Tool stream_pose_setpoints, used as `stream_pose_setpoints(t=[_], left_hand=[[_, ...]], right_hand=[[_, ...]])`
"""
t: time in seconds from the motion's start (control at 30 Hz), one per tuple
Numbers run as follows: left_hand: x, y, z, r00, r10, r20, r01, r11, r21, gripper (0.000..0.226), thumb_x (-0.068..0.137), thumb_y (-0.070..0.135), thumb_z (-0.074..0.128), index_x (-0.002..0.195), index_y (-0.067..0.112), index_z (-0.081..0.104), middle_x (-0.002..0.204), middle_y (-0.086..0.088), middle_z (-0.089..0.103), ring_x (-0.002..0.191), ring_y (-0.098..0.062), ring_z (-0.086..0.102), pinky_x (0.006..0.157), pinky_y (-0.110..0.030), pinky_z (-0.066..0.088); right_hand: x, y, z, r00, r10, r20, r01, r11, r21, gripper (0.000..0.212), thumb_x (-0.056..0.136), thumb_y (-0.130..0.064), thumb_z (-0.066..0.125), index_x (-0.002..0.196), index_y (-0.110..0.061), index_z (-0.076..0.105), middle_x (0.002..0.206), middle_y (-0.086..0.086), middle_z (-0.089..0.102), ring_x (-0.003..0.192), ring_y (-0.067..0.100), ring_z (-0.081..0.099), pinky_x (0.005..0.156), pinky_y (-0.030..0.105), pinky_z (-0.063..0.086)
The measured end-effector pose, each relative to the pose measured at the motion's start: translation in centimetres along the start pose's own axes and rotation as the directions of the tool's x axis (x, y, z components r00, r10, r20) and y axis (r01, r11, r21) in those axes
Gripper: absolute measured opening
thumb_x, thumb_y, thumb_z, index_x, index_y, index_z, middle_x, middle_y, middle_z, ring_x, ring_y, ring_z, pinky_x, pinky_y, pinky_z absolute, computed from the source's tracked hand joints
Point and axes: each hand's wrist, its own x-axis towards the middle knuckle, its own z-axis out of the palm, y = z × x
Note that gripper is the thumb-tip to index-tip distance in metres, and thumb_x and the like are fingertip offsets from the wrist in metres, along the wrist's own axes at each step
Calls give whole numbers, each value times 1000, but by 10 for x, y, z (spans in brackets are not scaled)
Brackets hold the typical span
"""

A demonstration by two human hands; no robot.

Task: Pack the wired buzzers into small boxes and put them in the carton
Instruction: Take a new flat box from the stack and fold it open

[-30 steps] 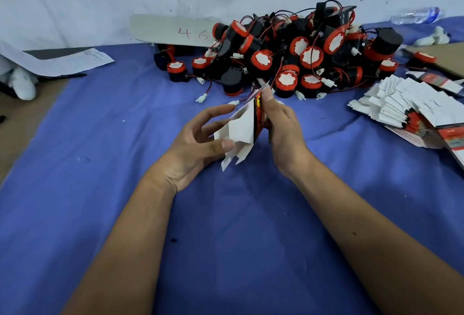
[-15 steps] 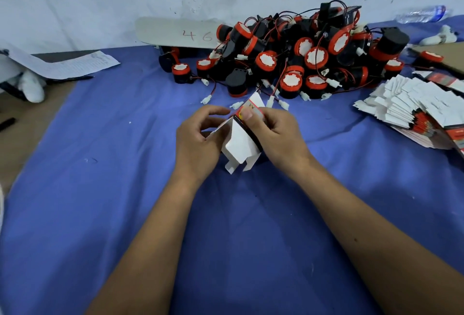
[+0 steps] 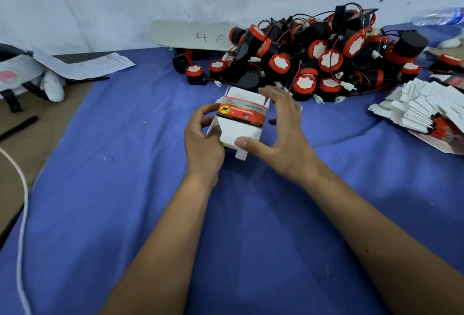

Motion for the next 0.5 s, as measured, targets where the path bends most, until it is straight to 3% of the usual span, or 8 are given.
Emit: stream_pose_setpoints(t=[0.07,0.1,0.23,0.33,0.4,0.5], left_hand=[[-3,3,4,999,-15,-33,12,996,-86,56,81,-23,57,117,20,65,102,12,75,91,-5,73,64,-25,58],[-3,3,6,999,-30,-45,24,991,-135,57,81,-23,57,119,19,64,107,9,75,96,-9,73,66,-27,58],[-7,7,15,994,-111,-22,101,959,-266,53,93,-12,60,131,25,60,124,0,72,113,-25,71,67,-37,61],[-7,7,18,995,-93,31,97,966,-239,68,93,-18,52,144,28,53,138,1,66,123,-23,66,77,-44,63],[-7,6,16,993,-97,72,110,970,-215,83,89,-24,44,150,32,48,141,5,61,125,-19,64,74,-35,62],[-7,6,10,985,-20,172,34,996,-79,96,82,-27,41,151,40,44,139,13,57,121,-12,64,78,-36,64]], right_hand=[[-1,1,2,999,-9,46,5,995,103,117,66,-64,81,158,-23,22,152,-26,19,147,3,22,114,27,40],[-1,2,3,997,-5,71,-6,989,150,125,65,-58,88,160,-24,15,154,-28,15,148,6,25,110,28,46],[1,8,4,992,-2,128,-23,981,195,127,70,-20,94,163,-33,8,163,-12,16,148,24,34,97,46,58],[3,9,0,995,-40,92,26,989,148,117,72,-22,90,158,-49,15,167,-9,6,151,17,30,86,31,62],[3,10,-1,993,-104,57,98,991,95,104,77,-27,84,158,-45,21,168,-8,10,152,2,20,93,15,53],[3,12,-2,985,-152,76,152,988,9,88,81,-16,74,156,-37,34,166,-4,18,153,2,16,98,4,40]])
